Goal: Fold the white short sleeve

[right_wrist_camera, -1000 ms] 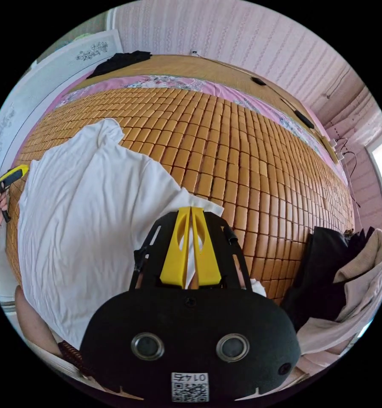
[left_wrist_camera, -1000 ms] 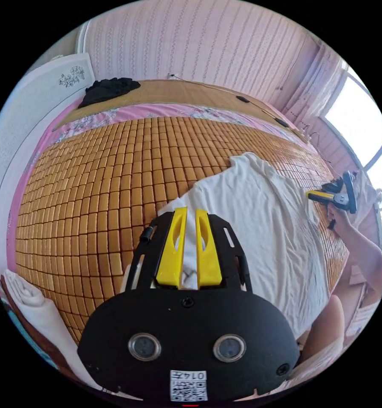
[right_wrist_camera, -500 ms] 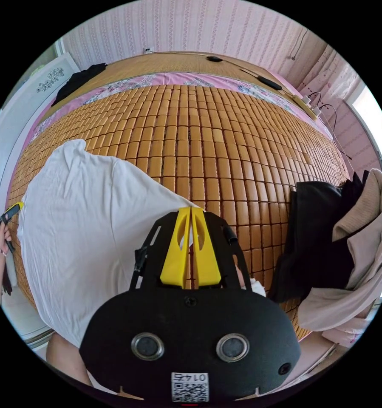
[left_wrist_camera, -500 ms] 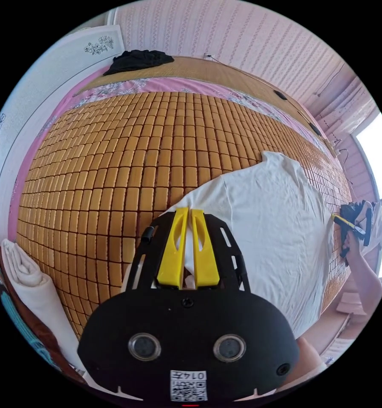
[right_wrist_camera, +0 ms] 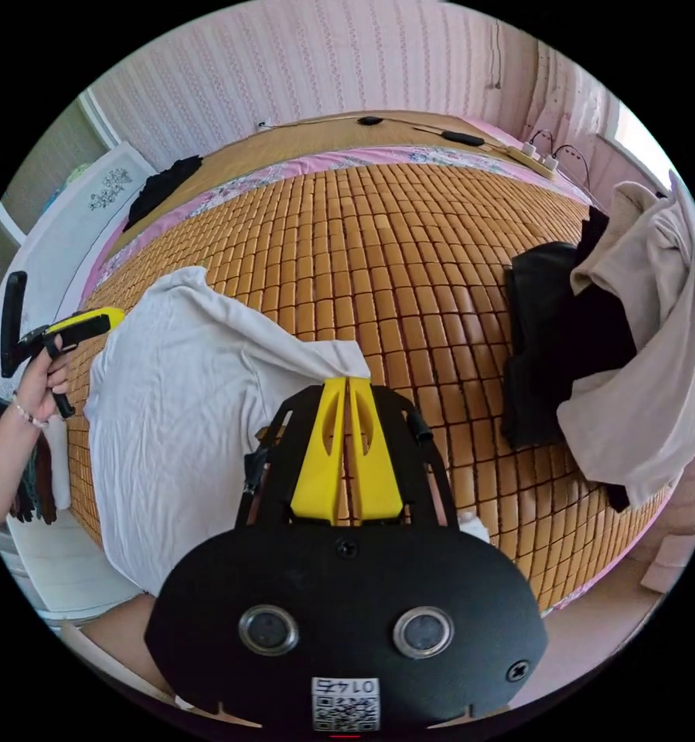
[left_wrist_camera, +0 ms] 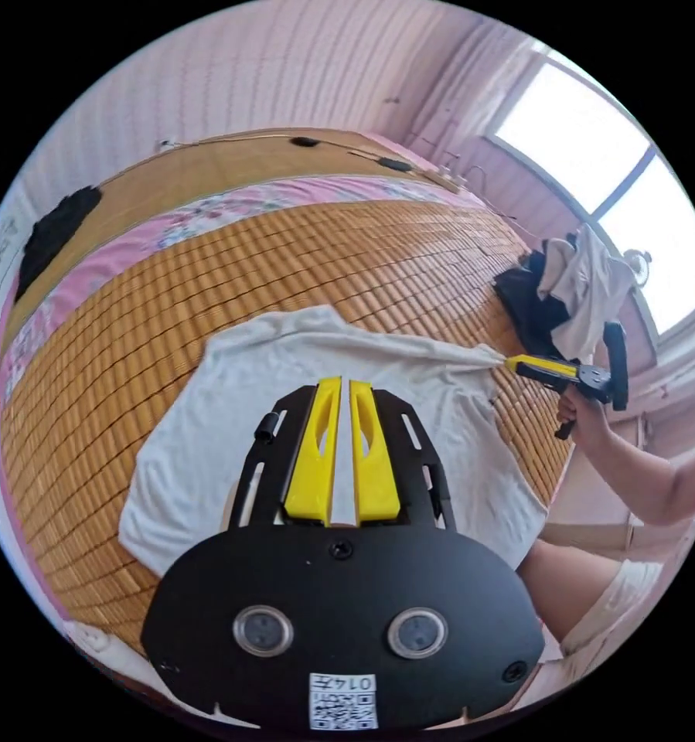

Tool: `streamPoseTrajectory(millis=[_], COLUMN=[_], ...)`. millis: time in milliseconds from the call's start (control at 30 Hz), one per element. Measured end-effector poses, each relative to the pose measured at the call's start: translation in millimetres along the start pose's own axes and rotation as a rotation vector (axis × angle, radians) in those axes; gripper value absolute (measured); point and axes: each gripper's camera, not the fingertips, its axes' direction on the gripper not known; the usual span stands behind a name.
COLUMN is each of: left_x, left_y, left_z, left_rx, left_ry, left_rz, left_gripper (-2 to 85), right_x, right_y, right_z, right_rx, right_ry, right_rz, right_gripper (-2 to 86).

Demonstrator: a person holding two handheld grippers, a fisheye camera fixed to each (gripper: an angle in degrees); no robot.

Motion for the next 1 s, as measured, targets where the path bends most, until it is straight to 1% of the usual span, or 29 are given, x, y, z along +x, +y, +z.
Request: streamPoseTrajectory(millis=[133,200,267,300,433,533,600,633,700,733,800,833,867,933,1000], left_x=[60,91,102,103,83,44,4,-7,-42,-48,-60,-62,-62,-66,-71], left_y=[-41,-61,-74,-82,-98,-97,-89,-87,-82,-82,-80,-78,-75,-74,-71], left_z=[35,57,69,74,80,74,61,58,53,54,69,70,67,65,57], left_rx=[-0.012,-0.050,-0.055,-0.059,-0.059,-0.062,-0.038,-0.034,-0.045,-0.057,-0.152,-0.145,-0.111,-0.105,-0.033], left_ry=[0.093,0.094,0.080,0.101,0.091,-0.055,-0.213,-0.228,-0.209,-0.205,-0.206,-0.209,-0.220,-0.153,-0.204], left_rz=[0.224,0.339,0.361,0.357,0.267,0.144,0.006,-0.033,-0.147,-0.162,-0.179,-0.185,-0.183,-0.189,-0.236], left_gripper=[2.7,4.4,4.7,4.8,4.9,5.5,6.1,6.3,7.8,8.0,7.7,6.7,4.8,0.6,-0.5], right_x=[16,26,33,38,60,68,64,62,51,48,39,37,33,30,24], right_y=[-8,-17,-26,-33,-49,-56,-57,-58,-65,-67,-76,-78,-83,-88,-98], right_z=[-6,-7,-7,-7,-13,-15,-9,-6,6,9,24,28,32,32,33], right_rx=[0.037,0.055,0.072,0.082,0.144,0.142,0.104,0.087,0.037,0.026,-0.027,-0.045,-0.073,-0.057,-0.046], right_ry=[-0.081,-0.176,-0.222,-0.228,-0.250,-0.236,-0.196,-0.195,-0.204,-0.201,-0.192,-0.183,-0.168,-0.152,-0.135], right_rz=[0.021,0.039,0.035,0.031,0.081,0.084,0.051,0.041,-0.004,-0.013,-0.034,-0.031,-0.029,-0.010,-0.004], right_gripper=[1.4,4.4,6.3,6.9,7.5,7.6,7.6,7.6,7.7,7.6,6.4,5.9,3.4,1.3,0.5])
